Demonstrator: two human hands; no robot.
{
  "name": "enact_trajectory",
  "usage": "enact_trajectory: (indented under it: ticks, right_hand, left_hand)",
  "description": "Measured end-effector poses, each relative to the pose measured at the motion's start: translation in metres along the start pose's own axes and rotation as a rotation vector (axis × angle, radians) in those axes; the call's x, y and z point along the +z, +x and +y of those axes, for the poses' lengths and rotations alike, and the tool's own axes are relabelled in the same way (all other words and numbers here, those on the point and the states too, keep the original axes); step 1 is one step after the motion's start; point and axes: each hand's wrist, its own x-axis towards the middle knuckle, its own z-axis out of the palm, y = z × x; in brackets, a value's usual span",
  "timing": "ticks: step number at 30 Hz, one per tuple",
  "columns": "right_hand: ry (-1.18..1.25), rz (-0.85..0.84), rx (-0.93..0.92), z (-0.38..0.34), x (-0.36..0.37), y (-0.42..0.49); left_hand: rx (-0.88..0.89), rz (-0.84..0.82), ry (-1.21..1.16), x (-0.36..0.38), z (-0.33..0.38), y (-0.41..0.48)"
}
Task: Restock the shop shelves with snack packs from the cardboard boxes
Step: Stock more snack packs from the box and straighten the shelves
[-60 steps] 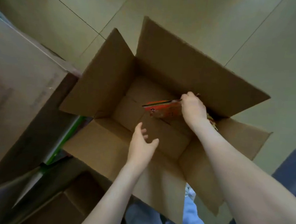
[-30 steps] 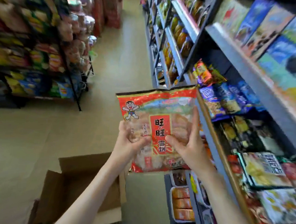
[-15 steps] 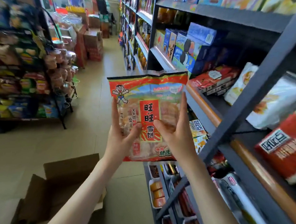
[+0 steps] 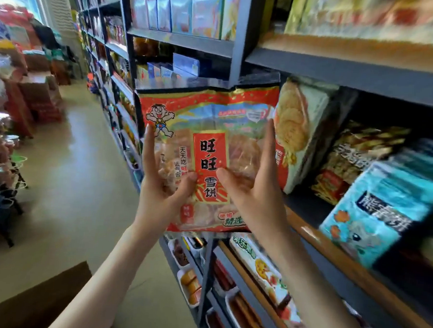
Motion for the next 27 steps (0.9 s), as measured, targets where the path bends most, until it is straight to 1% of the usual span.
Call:
enact_trajectory:
  ticks: [3, 6, 10, 17, 20, 23, 25, 26, 27]
  right_hand:
    - [-0.072, 0.072, 0.022, -0.004, -0.03, -0.015]
    - [-0.134, 0.149, 0.084, -0.013, -0.053, -0.03]
    - [-0.2, 0.264, 0.173, -0.021, -0.08, -0.054]
    - [-0.32, 0.477, 0.352, -0.038, -0.134, -0.106]
    - [-0.327, 0.568, 0.417, -0.047, -0.157, -0.131]
    - [-0.346, 0.656, 0.469, -0.057, -0.184, -0.147]
    - [-0.34, 0.646, 0.47, -0.06, -0.201, -0.145]
    - [-0.369, 0.701, 0.481, -0.067, -0.215, -0.152]
    - [-0.368, 0.726, 0.5, -0.069, -0.225, -0.152]
  left_hand:
    - [0.045, -0.112, -0.047, 0.03, 0.016, -0.002]
    - [0.081, -0.204, -0.126, 0.051, 0.027, -0.001]
    - [0.019, -0.339, -0.205, 0.078, 0.027, -0.002]
    - [0.003, -0.582, -0.39, 0.139, 0.057, -0.032]
    - [-0.002, -0.688, -0.433, 0.161, 0.069, -0.045]
    - [0.019, -0.85, -0.515, 0.184, 0.088, -0.054]
    - [0.033, -0.933, -0.549, 0.194, 0.094, -0.052]
    - [0.054, -0.998, -0.581, 0.209, 0.101, -0.054]
    - [0.097, -1.018, -0.55, 0.219, 0.104, -0.053]
